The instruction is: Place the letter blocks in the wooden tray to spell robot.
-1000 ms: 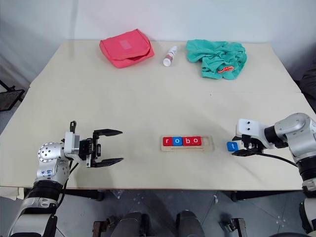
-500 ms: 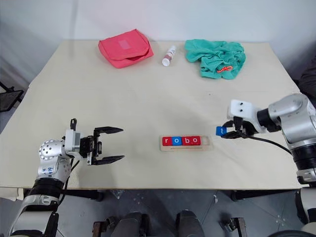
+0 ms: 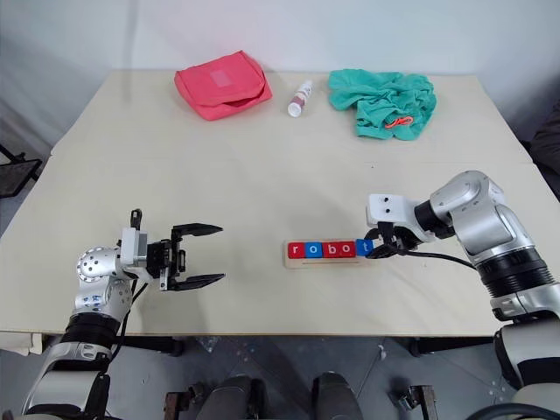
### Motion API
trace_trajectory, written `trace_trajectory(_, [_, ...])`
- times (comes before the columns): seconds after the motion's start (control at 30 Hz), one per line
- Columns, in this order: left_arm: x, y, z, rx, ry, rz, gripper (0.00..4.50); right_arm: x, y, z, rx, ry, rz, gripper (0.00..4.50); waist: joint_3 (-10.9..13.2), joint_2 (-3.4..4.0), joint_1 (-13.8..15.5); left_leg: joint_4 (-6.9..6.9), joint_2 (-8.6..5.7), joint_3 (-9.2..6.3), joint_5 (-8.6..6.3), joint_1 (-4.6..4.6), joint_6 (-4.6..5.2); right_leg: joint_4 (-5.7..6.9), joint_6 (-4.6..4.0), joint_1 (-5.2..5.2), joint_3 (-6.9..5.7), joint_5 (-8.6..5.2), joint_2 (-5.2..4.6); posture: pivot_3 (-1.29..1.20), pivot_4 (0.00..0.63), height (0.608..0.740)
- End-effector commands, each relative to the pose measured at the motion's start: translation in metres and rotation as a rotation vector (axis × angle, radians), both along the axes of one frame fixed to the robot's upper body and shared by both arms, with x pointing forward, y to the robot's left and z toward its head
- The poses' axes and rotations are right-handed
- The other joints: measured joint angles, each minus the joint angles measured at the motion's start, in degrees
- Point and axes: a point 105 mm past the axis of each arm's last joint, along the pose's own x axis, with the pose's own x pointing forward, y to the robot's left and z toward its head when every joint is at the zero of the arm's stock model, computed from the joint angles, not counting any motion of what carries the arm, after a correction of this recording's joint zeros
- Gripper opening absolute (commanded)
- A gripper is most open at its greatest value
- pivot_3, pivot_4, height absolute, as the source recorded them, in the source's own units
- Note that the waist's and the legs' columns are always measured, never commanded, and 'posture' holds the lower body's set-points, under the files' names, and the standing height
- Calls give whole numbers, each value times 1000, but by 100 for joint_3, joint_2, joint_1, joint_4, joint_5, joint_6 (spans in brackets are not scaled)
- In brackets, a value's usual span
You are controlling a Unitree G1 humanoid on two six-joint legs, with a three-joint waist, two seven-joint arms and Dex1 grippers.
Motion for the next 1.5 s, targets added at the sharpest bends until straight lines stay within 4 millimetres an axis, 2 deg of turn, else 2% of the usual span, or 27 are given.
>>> trace_trajectory(0.03, [-11,-1,0,39,-40,-89,4500,5,3,11,-11,-37,31,1465,0,0,-11,0,0,0,0,0,0,0,0,0,0,0,0,0,150,740])
trace_trajectory(0.33, [-13,1,-1,38,-44,-73,4500,7,2,6,-35,-19,51,1465,0,0,-11,0,0,0,0,0,0,1,0,0,-5,0,-3,0,150,740])
trace_trajectory(0.63, [-12,0,-2,33,-47,-64,4500,2,5,15,-9,-30,57,4434,0,0,-7,0,1,-1,0,0,0,1,0,0,-6,0,-3,0,150,740])
trace_trajectory(0.77, [-11,-1,-3,30,-44,-65,4500,0,3,24,4,-68,38,4476,0,0,-5,0,1,-1,0,0,0,1,0,0,-7,0,-3,0,150,740])
trace_trajectory(0.9, [-8,-6,-3,22,-43,-71,4500,4,17,37,107,-108,2,4476,0,0,11,0,-1,-1,0,0,0,0,0,1,-7,0,-4,0,150,740])
trace_trajectory(1.03, [-7,-9,-3,19,-45,-76,4500,1,21,35,137,-81,11,3542,0,0,8,1,0,-1,0,0,0,0,0,1,-9,0,-3,0,150,740])
trace_trajectory(1.17, [-7,-9,-3,14,-47,-77,4500,13,20,24,136,-89,-37,2172,0,0,5,0,0,0,0,0,0,1,0,1,-9,0,-4,0,150,740])
trace_trajectory(1.37, [-11,-5,-4,19,-42,-66,4500,17,23,16,145,-69,-34,75,0,0,-1,-2,-1,0,0,0,0,3,0,0,-10,0,-4,0,150,740])
trace_trajectory(1.5, [-13,-5,-4,18,-44,-59,4500,17,21,6,133,-50,-39,29,0,0,-2,-2,0,-1,0,0,0,3,0,0,-10,0,-4,0,150,740])
